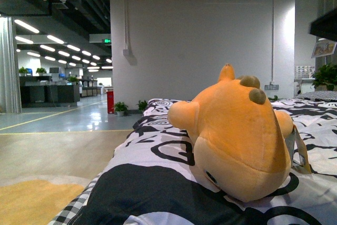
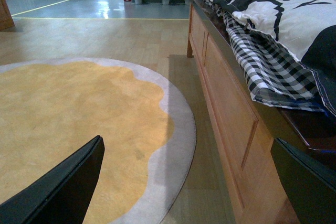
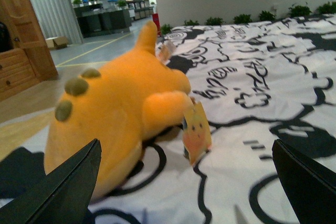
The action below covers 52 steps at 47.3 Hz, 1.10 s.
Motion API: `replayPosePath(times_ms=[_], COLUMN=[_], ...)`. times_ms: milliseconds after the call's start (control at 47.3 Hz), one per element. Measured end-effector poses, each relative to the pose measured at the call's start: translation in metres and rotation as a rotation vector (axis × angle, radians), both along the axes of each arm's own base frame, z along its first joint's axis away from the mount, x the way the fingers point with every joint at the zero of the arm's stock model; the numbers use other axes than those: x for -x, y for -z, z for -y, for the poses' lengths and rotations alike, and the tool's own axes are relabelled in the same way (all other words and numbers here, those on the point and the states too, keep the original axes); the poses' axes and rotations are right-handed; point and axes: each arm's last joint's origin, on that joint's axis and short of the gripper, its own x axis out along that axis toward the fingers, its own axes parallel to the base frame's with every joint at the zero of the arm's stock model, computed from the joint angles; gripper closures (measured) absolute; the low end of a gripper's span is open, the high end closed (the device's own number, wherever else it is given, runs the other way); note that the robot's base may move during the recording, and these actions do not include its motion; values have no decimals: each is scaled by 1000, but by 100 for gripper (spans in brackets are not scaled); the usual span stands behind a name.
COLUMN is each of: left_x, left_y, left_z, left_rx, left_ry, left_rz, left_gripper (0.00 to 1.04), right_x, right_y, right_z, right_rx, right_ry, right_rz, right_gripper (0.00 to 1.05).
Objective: Put away toys
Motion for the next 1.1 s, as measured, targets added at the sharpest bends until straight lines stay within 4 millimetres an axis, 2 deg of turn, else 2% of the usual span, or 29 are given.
replayPosePath(times_ms=[169, 380, 613, 1099], left_x=[0, 0, 0, 0], left_y=[0, 0, 0, 0], left_z=[0, 0, 0, 0], left_rx=[0, 0, 0, 0], left_ry=[0, 0, 0, 0], left_rz=[0, 0, 0, 0], left_gripper=[6, 6, 6, 6], right_x=[-32, -68, -78, -72], right_y=[-9, -8, 8, 56], right_z=[-34, -60, -67, -87], right_rx=[42, 95, 125, 144], right_ry=[0, 34, 30, -36], right_rz=[-26, -88, -168, -270], right_gripper=[6, 6, 6, 6])
